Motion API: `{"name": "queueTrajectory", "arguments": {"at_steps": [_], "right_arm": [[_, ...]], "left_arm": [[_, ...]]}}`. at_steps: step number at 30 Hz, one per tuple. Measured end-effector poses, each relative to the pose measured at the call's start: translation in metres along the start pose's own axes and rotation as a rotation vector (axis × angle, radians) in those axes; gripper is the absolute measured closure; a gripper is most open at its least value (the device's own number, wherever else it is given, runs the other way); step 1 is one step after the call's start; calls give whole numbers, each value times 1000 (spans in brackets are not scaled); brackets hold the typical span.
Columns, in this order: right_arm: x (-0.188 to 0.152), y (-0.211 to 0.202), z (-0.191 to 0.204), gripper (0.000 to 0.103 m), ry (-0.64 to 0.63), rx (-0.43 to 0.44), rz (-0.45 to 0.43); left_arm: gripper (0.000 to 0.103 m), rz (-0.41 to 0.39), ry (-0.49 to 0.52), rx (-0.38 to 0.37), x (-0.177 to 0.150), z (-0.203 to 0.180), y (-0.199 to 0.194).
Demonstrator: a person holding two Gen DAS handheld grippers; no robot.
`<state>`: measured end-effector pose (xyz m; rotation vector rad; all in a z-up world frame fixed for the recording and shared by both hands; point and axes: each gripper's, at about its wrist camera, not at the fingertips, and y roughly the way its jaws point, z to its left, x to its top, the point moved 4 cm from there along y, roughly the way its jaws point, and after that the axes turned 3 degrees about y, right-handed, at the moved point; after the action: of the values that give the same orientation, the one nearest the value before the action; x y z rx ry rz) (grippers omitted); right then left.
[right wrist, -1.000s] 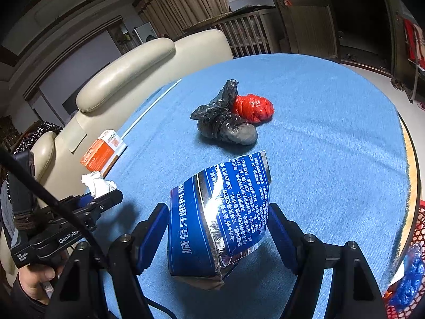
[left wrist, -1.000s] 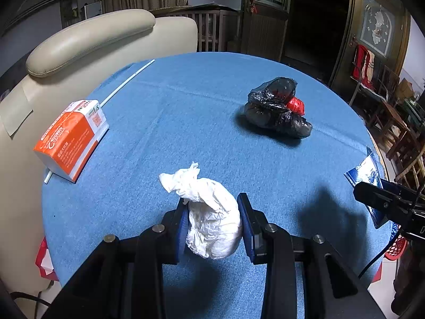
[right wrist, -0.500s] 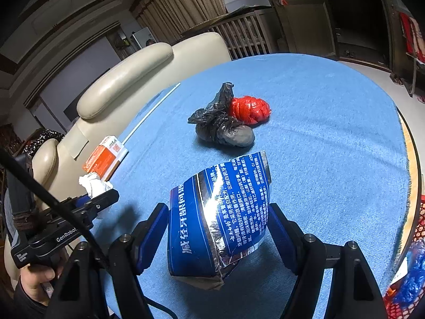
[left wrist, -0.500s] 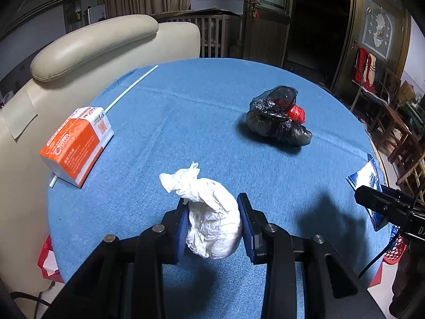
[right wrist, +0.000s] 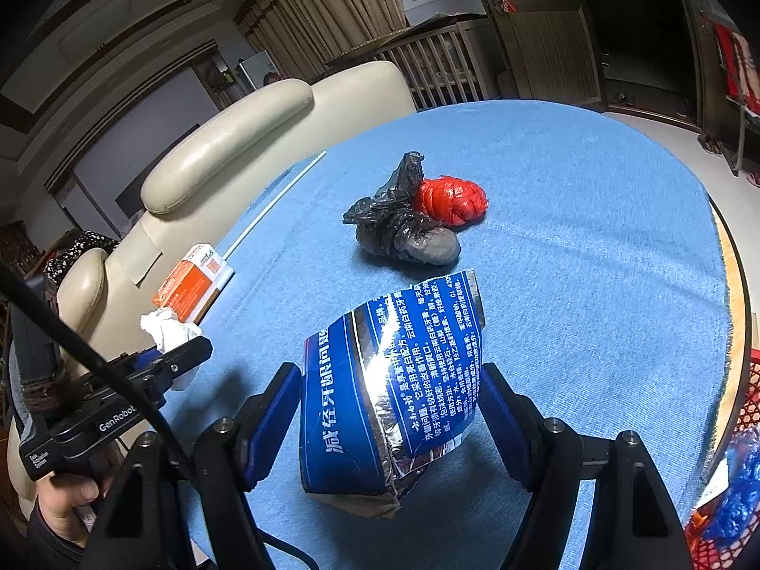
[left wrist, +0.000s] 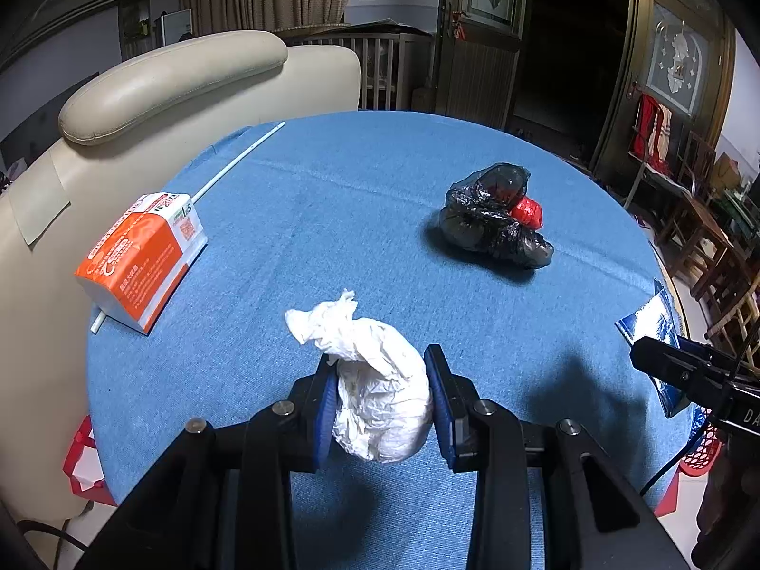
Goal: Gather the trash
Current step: 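Hold the tissue in the left tool while the right holds the crushed blue box, then carry the tissue and blue box to the red basket and open both tools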
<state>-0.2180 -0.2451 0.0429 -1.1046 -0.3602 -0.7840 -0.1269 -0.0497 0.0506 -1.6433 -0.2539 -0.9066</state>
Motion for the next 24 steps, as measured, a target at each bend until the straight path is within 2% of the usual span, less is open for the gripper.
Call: {"name": "queueTrajectory", "arguments": {"at_steps": [15, 24], "right_arm": [[-3, -5, -8, 25, 22, 3, -8], [-6, -25, -26, 25, 65, 5, -53]], "left_arm": [[66, -8, 19, -9, 4, -12, -4], [66, -27, 85, -46, 13, -49, -12]]}}
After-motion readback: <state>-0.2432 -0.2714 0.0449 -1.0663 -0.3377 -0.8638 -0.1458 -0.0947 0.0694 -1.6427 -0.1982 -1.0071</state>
